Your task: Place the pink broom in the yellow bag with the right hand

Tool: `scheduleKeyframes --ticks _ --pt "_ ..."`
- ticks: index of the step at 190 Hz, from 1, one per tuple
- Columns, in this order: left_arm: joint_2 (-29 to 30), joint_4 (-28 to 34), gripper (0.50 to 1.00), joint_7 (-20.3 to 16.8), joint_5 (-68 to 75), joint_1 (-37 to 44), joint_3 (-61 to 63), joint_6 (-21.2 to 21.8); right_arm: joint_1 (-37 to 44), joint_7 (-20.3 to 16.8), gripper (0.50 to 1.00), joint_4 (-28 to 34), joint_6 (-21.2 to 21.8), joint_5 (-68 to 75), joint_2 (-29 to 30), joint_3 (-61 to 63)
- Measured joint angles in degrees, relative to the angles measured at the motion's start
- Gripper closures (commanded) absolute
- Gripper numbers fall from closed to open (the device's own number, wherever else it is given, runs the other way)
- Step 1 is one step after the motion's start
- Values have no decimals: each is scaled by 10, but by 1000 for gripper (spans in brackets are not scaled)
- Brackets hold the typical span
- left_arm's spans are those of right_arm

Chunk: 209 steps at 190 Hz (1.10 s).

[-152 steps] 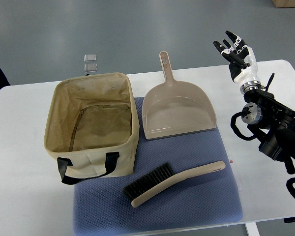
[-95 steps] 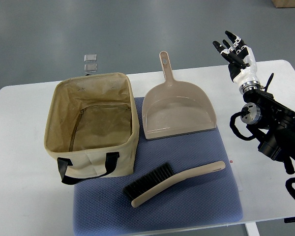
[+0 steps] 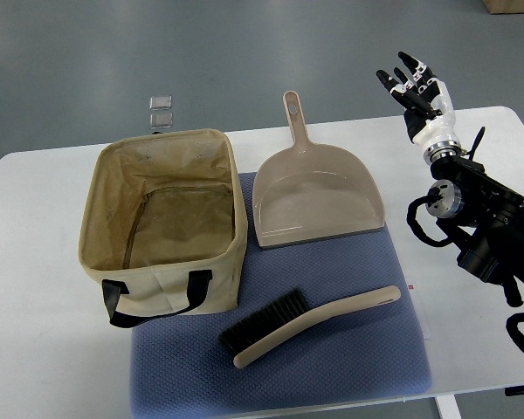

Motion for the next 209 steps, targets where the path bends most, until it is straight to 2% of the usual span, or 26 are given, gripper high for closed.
scheduleKeyframes --ticks 80,127,170,209 --pt "0 0 500 0 0 -1 1 0 1 0 572 -1 -16 0 -11 -1" --pt "0 0 500 0 0 -1 1 0 5 -1 572 2 -20 -9 -37 -23" --pt "0 0 500 0 0 -1 0 0 48 2 572 16 -25 -40 -82 -172" --pt "0 -1 500 0 0 -1 0 0 106 6 572 70 -28 -44 -135 -355"
